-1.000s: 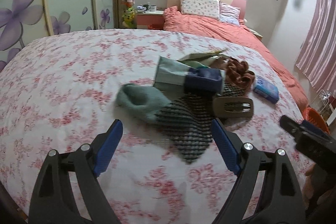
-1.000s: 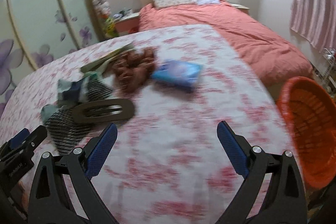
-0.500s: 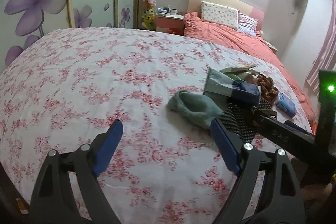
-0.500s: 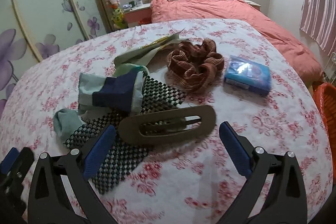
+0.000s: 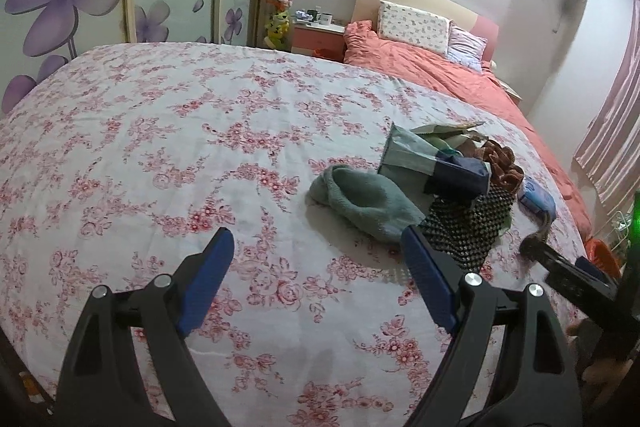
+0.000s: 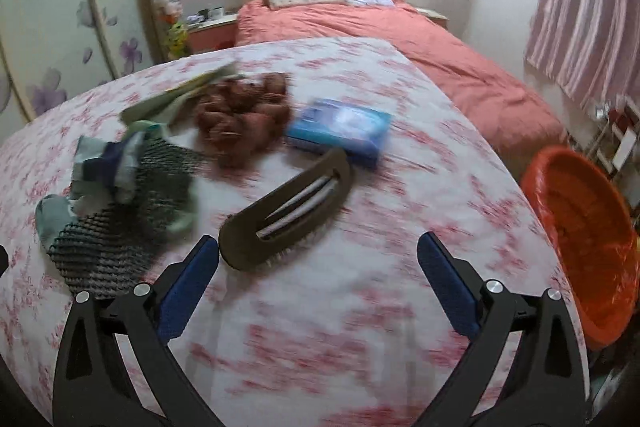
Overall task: Collect trash
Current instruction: 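Move both tools back over the bed toward the brown hair clip, then grasp the brown hair clip with the right gripper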
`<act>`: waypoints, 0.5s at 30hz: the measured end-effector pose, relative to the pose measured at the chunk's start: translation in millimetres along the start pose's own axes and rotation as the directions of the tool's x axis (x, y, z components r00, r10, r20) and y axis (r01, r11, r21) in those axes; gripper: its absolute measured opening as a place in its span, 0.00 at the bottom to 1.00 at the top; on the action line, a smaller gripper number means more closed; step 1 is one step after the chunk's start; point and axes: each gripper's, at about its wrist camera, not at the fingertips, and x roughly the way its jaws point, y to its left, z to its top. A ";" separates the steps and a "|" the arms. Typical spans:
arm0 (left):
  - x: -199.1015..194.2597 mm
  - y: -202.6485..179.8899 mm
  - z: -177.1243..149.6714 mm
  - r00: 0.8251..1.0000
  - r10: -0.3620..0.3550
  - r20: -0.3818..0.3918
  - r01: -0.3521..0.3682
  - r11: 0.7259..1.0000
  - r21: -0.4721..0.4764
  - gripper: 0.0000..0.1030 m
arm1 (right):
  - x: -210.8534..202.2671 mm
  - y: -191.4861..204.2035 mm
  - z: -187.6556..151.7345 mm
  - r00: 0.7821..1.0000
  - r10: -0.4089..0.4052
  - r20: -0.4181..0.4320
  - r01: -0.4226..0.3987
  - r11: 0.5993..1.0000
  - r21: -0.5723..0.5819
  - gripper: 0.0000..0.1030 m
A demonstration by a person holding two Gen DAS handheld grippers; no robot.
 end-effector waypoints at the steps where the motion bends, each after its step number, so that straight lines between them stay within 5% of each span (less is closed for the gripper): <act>1: 0.1 -1.2 -0.4 1.000 -0.005 0.000 0.005 1.000 0.001 0.82 | -2.0 -6.1 -0.2 1.000 0.016 0.002 -0.016 1.000 0.017 0.95; 7: -2.2 -5.4 -1.3 1.000 -0.017 -0.001 0.017 1.000 0.003 0.82 | 0.9 -10.9 8.9 0.995 0.098 0.001 -0.098 0.993 0.061 0.94; 12: -2.1 -4.1 -1.4 1.000 -0.007 0.000 0.007 1.000 0.003 0.82 | 15.5 -17.6 6.7 0.990 0.134 -0.035 -0.128 0.982 0.137 0.82; 15: 1.1 -5.3 -2.3 1.000 -0.012 -0.011 0.012 1.000 -0.005 0.82 | 22.3 -12.0 7.3 0.989 0.146 -0.037 -0.141 0.985 0.095 0.81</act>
